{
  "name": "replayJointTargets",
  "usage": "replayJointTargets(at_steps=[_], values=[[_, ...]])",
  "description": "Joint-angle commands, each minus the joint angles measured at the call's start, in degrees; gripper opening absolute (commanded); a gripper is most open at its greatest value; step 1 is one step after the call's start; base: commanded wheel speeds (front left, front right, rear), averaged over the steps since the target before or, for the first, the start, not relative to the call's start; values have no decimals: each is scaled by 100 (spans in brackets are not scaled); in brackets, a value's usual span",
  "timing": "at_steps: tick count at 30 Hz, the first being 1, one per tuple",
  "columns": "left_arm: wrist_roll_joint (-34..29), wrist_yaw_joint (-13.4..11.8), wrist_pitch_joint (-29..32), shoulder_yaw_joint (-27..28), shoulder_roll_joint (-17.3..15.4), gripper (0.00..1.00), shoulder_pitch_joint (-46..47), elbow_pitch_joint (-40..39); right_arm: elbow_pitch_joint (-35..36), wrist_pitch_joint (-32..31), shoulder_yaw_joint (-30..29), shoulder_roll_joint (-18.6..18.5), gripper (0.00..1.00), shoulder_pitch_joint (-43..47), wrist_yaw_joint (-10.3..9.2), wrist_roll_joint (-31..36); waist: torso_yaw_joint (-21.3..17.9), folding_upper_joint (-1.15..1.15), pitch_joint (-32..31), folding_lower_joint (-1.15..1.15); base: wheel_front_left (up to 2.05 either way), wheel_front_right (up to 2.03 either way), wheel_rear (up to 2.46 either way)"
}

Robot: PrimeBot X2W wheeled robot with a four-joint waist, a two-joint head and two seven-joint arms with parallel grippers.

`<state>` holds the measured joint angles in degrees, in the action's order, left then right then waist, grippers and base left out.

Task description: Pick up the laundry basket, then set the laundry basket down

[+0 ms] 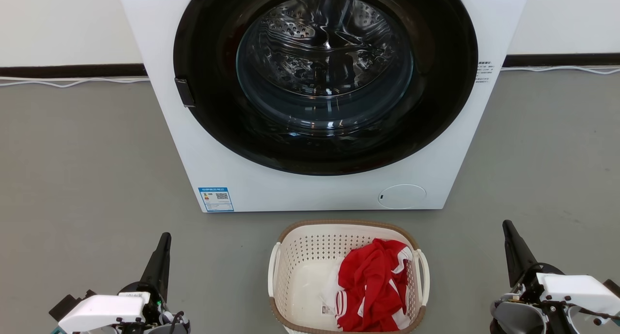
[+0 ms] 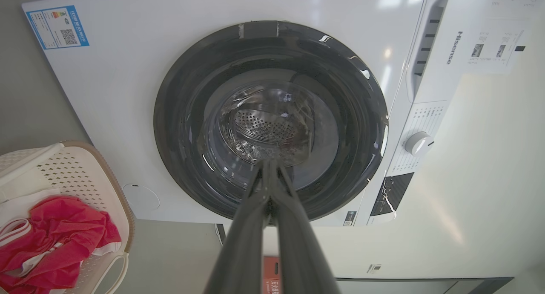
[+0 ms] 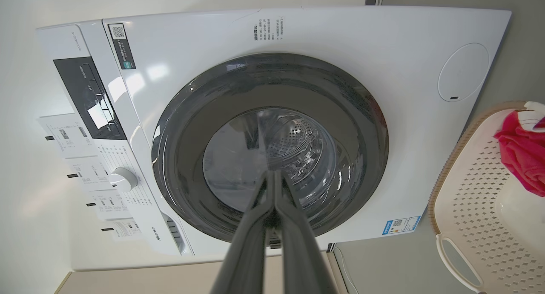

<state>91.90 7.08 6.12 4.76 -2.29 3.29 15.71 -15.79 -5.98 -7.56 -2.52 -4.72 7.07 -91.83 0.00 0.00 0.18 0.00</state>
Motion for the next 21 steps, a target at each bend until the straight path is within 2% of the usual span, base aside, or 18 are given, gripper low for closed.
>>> replayJointTargets(at_steps=[1, 21], values=[[29, 41, 34, 173, -59, 0, 290, -168, 177, -48, 107, -36, 0, -146, 42, -36, 0, 0, 0, 0, 0, 0, 0], [29, 41, 34, 173, -59, 0, 290, -168, 177, -48, 107, -36, 0, -146, 42, -36, 0, 0, 0, 0, 0, 0, 0]])
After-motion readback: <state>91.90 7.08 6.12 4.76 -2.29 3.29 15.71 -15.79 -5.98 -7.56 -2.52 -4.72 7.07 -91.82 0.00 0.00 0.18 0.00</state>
